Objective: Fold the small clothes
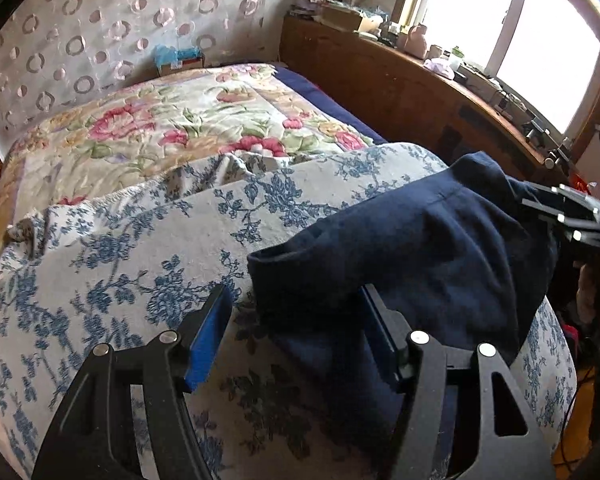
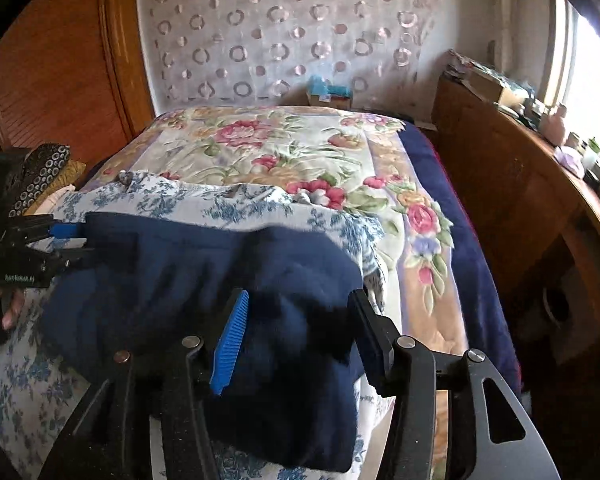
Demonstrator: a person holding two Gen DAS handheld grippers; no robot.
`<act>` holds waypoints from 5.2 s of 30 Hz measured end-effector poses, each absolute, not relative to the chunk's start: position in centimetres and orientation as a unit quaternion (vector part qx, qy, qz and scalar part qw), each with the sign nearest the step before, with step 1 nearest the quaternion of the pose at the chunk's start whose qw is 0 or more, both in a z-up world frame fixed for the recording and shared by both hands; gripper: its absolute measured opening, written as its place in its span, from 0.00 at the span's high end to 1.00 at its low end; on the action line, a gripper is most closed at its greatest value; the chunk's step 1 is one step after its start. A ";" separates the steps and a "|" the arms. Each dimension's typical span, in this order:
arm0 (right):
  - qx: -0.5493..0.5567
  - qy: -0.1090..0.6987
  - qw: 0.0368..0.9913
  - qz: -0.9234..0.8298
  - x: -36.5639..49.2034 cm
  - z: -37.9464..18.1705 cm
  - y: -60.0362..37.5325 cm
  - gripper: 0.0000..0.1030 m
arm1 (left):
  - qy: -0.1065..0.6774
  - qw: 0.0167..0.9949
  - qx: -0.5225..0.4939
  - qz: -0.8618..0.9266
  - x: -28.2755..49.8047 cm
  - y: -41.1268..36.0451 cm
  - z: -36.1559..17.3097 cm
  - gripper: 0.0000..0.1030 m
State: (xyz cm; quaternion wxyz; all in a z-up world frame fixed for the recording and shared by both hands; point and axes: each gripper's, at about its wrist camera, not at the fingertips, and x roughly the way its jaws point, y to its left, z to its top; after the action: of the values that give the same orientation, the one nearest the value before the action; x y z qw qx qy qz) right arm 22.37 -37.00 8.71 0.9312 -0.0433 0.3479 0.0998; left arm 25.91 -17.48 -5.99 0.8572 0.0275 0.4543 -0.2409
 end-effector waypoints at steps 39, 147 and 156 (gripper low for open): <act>-0.037 0.289 0.934 0.206 20.8 12.0 -36.4 0.71 | 0.314 0.915 -0.026 -0.253 18.9 -10.0 3.9 0.85; 0.009 0.133 0.979 0.155 -5.3 8.2 -19.0 0.22 | 0.202 0.979 -0.006 -0.033 0.1 -4.6 8.5 0.21; 0.010 0.136 0.979 0.151 -5.6 8.5 -18.7 0.22 | 0.202 0.979 -0.008 -0.031 -0.1 -4.5 8.5 0.21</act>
State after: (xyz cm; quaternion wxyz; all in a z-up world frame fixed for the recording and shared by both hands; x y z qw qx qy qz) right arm -5.58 -18.74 8.48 0.9791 0.0104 0.1356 0.1511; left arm -0.10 -4.48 8.47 0.9789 -0.0077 0.2016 -0.0312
